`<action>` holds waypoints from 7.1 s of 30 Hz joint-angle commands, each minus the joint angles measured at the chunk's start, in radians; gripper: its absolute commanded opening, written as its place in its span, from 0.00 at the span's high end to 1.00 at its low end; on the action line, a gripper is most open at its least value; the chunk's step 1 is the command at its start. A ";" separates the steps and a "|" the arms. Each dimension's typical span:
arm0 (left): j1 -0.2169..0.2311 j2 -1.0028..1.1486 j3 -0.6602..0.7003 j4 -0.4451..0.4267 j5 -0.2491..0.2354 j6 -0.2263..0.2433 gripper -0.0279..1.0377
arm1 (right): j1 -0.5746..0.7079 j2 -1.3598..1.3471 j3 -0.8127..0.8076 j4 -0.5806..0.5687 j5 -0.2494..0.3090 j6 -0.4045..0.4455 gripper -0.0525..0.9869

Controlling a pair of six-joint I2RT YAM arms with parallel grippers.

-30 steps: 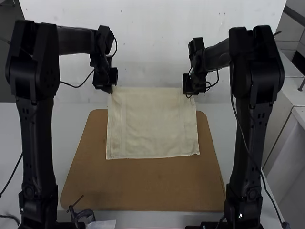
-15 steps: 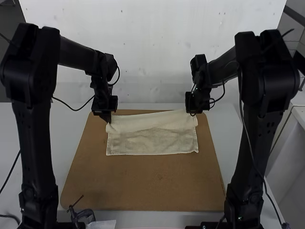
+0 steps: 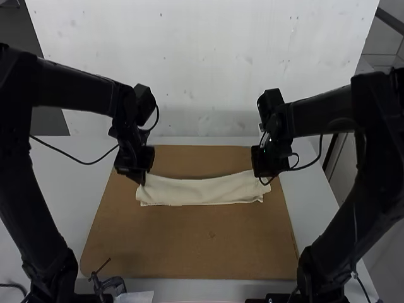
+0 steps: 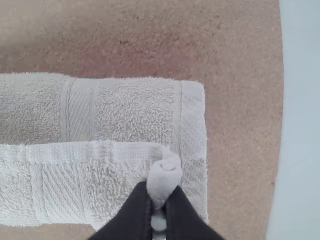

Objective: Fold the towel.

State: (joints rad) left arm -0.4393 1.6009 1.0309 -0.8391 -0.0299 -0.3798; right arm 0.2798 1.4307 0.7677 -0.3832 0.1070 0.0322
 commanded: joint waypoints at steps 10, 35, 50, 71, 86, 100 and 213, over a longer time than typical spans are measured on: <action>0.056 0.033 0.011 0.117 -0.008 -0.011 0.96 | -0.028 0.088 0.013 0.127 0.049 -0.008 0.93; 0.128 0.350 0.195 0.210 0.022 -0.041 0.27 | -0.103 0.376 0.174 0.260 0.017 0.043 0.32; 0.234 0.131 0.179 0.170 0.054 -0.031 0.03 | -0.149 0.318 0.191 0.035 -0.179 0.190 0.18; 0.260 0.056 0.153 0.155 0.064 -0.030 0.03 | -0.128 0.531 0.249 -0.019 -0.188 0.215 0.94; 0.280 0.004 0.129 0.153 0.064 -0.022 0.03 | -0.525 0.405 0.357 -0.151 -0.188 0.026 0.93; 0.281 -0.002 0.087 0.160 0.062 -0.022 0.03 | -0.341 0.384 0.358 -0.180 -0.173 0.087 0.94; 0.401 -0.338 -0.057 0.218 0.068 0.081 0.04 | 0.044 -0.174 0.255 -0.056 0.010 0.201 0.02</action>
State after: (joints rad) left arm -0.0494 1.3685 0.9966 -0.6296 0.0456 -0.3122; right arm 0.4030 1.3979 1.1412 -0.4713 0.0677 0.2981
